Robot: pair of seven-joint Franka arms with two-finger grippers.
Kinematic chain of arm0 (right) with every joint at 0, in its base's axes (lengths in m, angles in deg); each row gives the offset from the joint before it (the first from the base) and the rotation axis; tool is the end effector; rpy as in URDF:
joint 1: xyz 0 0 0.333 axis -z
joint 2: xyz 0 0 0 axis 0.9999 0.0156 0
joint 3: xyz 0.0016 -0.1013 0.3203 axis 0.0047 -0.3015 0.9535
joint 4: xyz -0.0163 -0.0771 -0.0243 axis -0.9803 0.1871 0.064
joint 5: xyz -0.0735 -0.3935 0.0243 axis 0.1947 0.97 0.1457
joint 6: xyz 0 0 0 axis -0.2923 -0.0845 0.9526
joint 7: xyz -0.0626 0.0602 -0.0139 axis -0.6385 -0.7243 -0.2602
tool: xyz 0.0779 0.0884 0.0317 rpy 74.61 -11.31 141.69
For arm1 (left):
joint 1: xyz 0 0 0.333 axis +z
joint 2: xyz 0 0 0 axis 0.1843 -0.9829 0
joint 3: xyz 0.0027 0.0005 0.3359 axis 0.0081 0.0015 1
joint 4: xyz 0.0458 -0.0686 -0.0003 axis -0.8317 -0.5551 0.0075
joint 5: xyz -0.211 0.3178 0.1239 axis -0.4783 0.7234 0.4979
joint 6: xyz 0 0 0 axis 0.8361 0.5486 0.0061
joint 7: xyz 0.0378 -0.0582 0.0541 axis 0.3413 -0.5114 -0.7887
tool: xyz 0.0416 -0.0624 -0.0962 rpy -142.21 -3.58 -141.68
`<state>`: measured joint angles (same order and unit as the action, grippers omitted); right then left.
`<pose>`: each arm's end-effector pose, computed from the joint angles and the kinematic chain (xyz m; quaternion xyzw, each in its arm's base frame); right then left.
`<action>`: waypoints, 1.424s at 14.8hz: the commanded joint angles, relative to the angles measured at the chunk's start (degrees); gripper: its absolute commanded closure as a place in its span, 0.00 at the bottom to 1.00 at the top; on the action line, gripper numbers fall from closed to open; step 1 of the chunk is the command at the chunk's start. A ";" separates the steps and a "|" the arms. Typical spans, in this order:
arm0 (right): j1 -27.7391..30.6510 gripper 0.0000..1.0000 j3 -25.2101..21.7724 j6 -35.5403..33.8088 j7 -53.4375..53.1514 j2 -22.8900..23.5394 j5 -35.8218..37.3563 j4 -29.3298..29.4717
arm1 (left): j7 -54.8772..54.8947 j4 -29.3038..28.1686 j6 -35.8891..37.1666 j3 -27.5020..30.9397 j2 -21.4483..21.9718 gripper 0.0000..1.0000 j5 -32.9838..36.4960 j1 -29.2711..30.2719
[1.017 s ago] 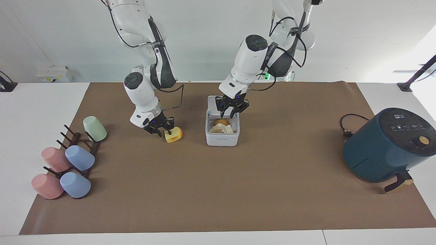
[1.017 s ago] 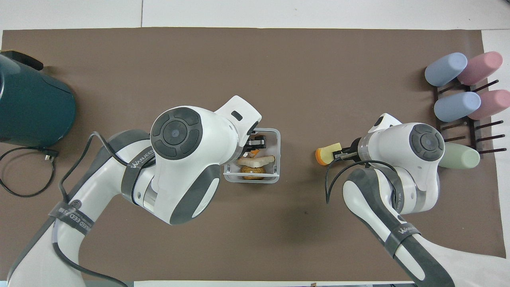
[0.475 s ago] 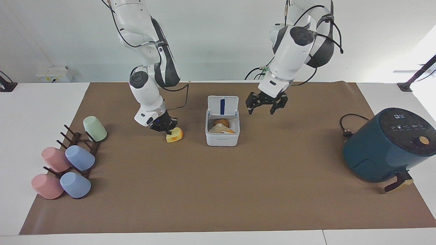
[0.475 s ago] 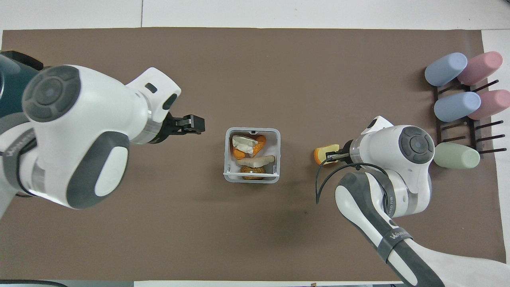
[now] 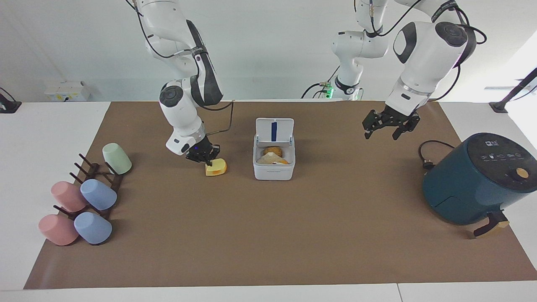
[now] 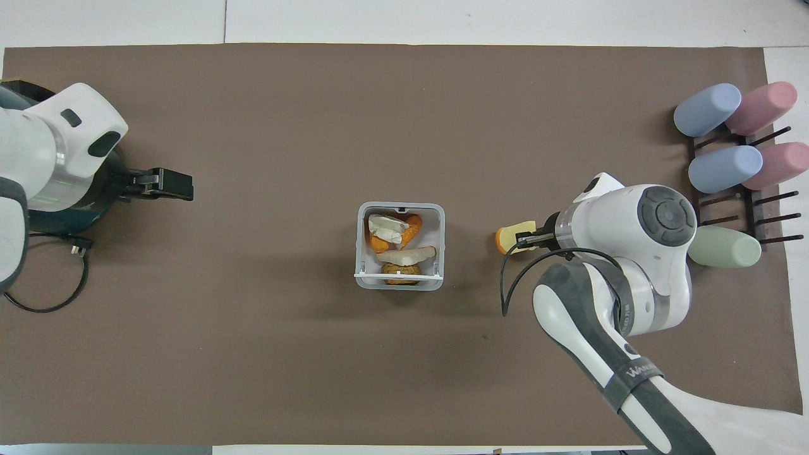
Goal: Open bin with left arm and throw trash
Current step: 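Carry the yellow cheese cube over the bin with the right gripper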
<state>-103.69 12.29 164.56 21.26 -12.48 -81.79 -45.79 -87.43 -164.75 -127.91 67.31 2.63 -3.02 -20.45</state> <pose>0.5325 0.1441 0.3406 -0.9954 -0.0617 -0.0112 0.0728 0.5574 -0.0989 0.5527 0.9982 -0.0405 0.0260 0.0365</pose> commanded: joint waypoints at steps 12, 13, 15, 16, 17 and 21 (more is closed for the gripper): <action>-12.48 1.00 2.34 -22.98 -37.38 3.55 -0.88 28.86 | 10.33 15.73 17.10 -0.67 -3.12 0.00 3.57 8.43; -13.19 1.00 2.34 -21.49 -38.01 3.20 -0.87 27.45 | 10.33 16.00 17.46 -0.67 -3.21 0.00 3.48 8.34; -13.54 1.00 2.34 -17.89 -38.10 1.80 -0.88 23.59 | 10.33 16.01 17.64 -0.67 -3.04 0.00 3.05 8.34; -14.24 1.00 2.42 -15.78 -38.19 1.01 -0.96 21.39 | 10.33 15.75 17.73 -0.67 -2.51 0.00 2.69 8.25; -14.77 1.00 2.34 -14.19 -38.28 0.74 -0.96 20.24 | 10.33 15.13 18.16 -0.67 -2.16 0.00 2.69 8.25; -14.95 0.00 2.42 -14.88 -39.85 0.74 -0.96 20.66 | 9.54 13.12 18.26 -0.76 -0.50 0.00 2.69 8.16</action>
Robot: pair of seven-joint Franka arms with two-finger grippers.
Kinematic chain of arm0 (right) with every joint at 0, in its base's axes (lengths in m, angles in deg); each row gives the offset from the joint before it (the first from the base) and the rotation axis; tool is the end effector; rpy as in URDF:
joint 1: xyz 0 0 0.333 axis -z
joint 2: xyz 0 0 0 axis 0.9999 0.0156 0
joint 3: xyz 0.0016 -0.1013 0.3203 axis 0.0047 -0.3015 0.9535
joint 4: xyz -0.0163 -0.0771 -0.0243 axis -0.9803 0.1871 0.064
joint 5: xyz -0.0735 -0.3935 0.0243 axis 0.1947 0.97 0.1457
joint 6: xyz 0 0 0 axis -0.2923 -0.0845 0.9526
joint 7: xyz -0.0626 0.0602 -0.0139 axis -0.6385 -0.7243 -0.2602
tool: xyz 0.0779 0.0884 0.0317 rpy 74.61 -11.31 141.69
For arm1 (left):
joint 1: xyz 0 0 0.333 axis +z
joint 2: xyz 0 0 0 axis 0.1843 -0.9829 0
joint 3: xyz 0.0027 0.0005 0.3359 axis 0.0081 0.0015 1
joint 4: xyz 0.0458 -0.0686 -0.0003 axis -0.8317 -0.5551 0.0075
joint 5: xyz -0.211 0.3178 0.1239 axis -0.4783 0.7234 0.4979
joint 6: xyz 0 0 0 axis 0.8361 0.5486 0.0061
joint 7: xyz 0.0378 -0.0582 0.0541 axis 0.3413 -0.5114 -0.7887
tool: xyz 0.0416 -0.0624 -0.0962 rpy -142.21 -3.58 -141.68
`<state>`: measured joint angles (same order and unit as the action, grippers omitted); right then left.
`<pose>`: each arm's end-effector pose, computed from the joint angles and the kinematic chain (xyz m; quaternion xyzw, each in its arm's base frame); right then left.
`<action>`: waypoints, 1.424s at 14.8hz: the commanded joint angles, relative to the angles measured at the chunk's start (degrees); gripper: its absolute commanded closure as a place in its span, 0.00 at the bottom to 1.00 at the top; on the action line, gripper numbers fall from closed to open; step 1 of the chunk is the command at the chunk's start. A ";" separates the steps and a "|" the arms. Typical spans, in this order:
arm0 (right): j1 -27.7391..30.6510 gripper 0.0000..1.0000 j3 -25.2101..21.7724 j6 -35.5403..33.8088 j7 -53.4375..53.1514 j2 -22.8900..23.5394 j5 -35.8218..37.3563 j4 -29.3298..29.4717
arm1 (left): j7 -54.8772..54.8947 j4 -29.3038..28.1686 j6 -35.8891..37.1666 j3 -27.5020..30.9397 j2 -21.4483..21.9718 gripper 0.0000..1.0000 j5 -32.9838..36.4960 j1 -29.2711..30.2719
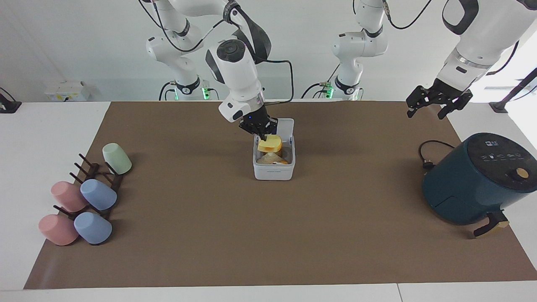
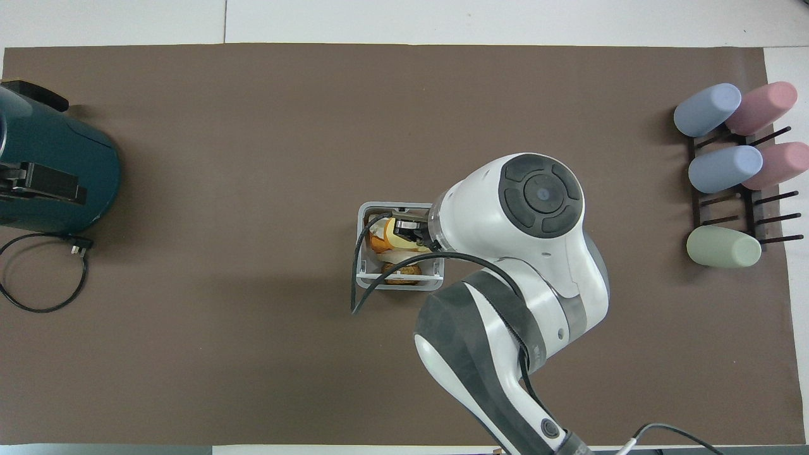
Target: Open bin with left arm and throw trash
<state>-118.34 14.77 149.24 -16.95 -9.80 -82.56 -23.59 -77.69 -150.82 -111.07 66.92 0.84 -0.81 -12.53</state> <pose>0.5233 0.3382 0.4706 -0.9887 0.1003 0.0088 0.1115 0.5579 -0.0221 0.6272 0.9975 -0.0682 -0.0105 0.0153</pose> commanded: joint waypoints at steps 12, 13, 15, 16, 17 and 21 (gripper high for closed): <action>13.22 0.00 -0.93 -26.35 17.56 -5.98 12.78 13.41 | 0.06 -2.40 0.71 -0.37 2.26 0.00 0.92 -0.28; 14.19 0.00 -0.93 -28.03 20.11 -6.42 13.50 13.24 | 0.06 -2.41 0.71 -0.37 2.26 0.00 0.92 -0.28; 16.48 0.00 -1.02 -31.19 23.55 -7.04 13.95 13.15 | -0.03 -2.41 0.71 -0.46 2.26 0.00 0.92 -0.28; 18.40 0.00 -0.93 -32.16 25.13 -7.48 13.86 12.62 | -0.03 -2.41 0.71 -0.46 2.26 0.00 0.92 -0.28; 19.47 0.00 -0.93 -32.96 27.50 -8.44 13.86 11.57 | -0.03 -2.41 0.71 -0.46 2.26 0.00 0.92 -0.28; 21.49 0.00 -0.93 -31.48 30.77 -12.67 14.47 5.32 | 0.23 -3.46 0.45 -0.46 2.88 0.00 0.92 -0.20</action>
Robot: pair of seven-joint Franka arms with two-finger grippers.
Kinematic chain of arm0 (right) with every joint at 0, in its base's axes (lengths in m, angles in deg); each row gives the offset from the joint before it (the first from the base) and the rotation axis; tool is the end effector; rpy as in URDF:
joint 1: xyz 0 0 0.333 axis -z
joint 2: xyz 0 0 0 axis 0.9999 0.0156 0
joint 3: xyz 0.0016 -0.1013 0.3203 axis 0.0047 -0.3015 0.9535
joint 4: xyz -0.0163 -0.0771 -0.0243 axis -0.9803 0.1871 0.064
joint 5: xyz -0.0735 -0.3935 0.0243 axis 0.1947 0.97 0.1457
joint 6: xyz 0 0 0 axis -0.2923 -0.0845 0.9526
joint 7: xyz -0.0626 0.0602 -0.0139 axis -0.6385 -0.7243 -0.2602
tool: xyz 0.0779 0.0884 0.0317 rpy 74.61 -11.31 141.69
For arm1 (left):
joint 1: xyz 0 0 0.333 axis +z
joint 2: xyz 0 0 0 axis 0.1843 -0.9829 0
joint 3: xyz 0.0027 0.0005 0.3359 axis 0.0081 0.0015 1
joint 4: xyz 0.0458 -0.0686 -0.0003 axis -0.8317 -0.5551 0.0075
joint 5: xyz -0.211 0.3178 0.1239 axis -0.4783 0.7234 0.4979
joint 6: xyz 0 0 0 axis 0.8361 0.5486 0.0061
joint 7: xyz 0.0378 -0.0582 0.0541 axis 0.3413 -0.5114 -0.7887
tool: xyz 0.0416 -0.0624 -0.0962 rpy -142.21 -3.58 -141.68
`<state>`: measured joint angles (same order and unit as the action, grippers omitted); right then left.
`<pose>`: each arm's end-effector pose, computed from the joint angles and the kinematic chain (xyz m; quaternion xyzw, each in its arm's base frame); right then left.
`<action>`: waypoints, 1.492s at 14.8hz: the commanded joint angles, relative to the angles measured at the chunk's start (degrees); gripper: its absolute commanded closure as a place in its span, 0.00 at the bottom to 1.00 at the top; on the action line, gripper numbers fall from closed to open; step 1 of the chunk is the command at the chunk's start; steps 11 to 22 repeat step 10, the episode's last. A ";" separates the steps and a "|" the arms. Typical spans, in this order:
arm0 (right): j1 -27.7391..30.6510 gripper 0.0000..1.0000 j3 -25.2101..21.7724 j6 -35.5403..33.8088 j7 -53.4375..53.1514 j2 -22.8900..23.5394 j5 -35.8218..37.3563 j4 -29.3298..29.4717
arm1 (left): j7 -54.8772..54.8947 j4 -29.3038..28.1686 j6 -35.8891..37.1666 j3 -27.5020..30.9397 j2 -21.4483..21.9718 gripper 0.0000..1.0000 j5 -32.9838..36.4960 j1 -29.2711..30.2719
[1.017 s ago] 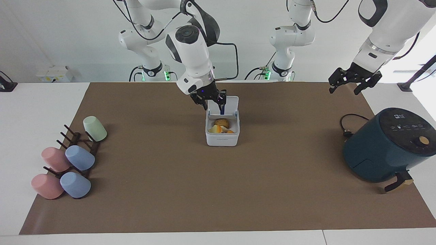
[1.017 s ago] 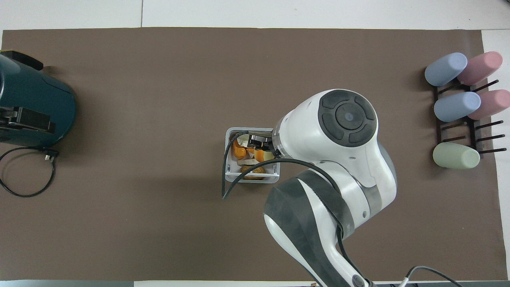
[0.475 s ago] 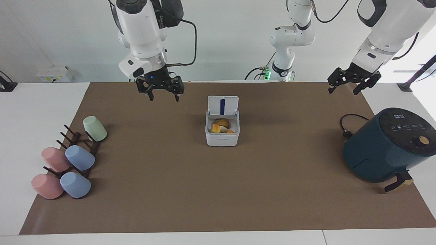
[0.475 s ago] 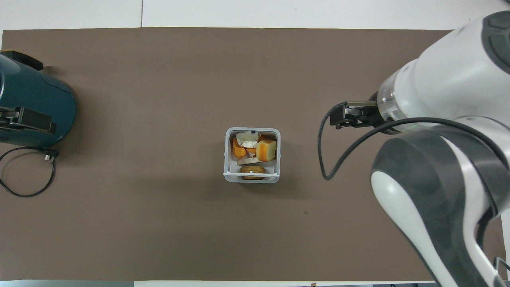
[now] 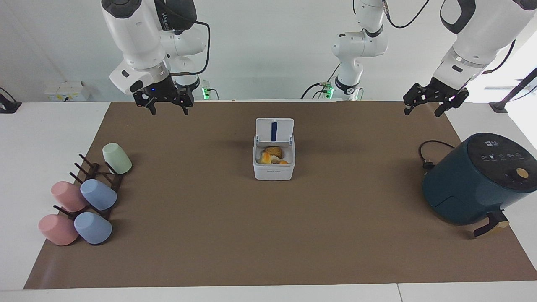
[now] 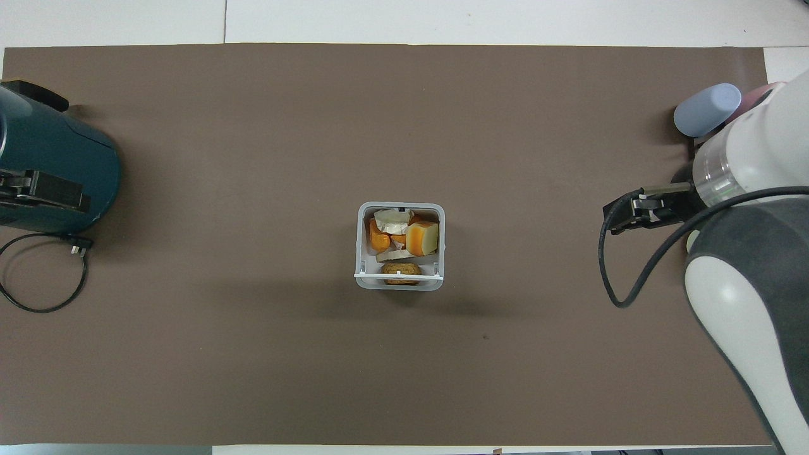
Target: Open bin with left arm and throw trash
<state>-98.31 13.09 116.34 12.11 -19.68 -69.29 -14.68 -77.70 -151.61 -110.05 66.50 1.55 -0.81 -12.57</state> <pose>0.5303 0.0911 0.5958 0.9977 0.0089 -0.0632 0.0228 0.5513 -0.0264 0.6260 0.9971 -0.0722 -0.0201 0.0155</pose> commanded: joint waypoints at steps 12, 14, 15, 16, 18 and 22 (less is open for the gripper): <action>5.95 0.00 0.66 2.66 6.02 0.19 2.70 -0.79 | 0.33 -3.02 -0.84 -0.03 2.26 0.00 0.92 -0.16; 5.95 0.00 0.66 2.66 6.02 0.19 2.70 -0.79 | 0.33 -3.02 -0.84 -0.03 2.26 0.00 0.92 -0.16; 5.95 0.00 0.66 2.66 6.02 0.19 2.70 -0.79 | 0.33 -3.02 -0.84 -0.03 2.26 0.00 0.92 -0.16; 5.95 0.00 0.66 2.66 6.02 0.19 2.70 -0.79 | 0.33 -3.02 -0.84 -0.03 2.26 0.00 0.92 -0.16; 5.95 0.00 0.66 2.66 6.02 0.19 2.70 -0.79 | 0.33 -3.02 -0.84 -0.03 2.26 0.00 0.92 -0.16; 5.95 0.00 0.66 2.66 6.02 0.19 2.70 -0.79 | 0.33 -3.02 -0.84 -0.03 2.26 0.00 0.92 -0.16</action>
